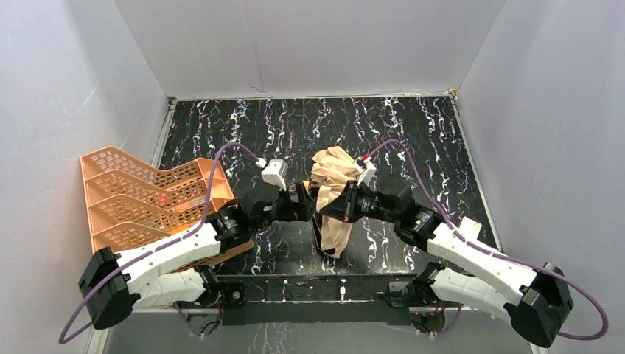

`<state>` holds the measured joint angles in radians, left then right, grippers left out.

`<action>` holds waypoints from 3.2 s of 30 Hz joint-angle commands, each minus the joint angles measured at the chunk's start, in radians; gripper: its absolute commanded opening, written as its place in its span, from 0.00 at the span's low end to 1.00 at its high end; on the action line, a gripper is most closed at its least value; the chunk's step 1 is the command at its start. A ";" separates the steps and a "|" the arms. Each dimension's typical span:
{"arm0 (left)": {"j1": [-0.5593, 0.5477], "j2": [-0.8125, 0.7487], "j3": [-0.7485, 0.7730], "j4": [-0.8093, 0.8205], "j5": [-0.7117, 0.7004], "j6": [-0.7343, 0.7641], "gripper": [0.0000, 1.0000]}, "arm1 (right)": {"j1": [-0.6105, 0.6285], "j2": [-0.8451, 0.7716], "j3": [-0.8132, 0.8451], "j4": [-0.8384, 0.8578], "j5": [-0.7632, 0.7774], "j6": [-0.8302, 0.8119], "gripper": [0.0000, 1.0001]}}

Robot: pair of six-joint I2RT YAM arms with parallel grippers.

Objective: Put away the umbrella

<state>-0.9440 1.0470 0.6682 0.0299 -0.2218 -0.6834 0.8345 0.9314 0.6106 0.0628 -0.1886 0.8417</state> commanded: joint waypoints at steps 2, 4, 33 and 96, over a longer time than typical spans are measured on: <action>0.041 -0.045 0.013 0.016 -0.008 -0.040 0.93 | 0.006 -0.048 0.021 0.055 -0.356 -0.081 0.00; 0.055 -0.061 0.008 0.015 -0.008 -0.051 0.93 | 0.008 -0.068 0.020 0.064 -0.431 -0.084 0.00; -0.019 0.194 -0.127 0.361 0.412 -0.162 0.73 | 0.075 -0.303 -0.243 0.058 -0.601 -0.055 0.00; -0.249 0.325 -0.194 0.346 0.335 -0.052 0.18 | 0.074 0.118 -0.225 0.067 0.153 0.046 0.00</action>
<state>-1.1851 1.3685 0.4808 0.3550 0.1303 -0.7437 0.9054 1.0443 0.4290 0.0097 -0.0837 0.8433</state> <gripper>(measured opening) 0.174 0.021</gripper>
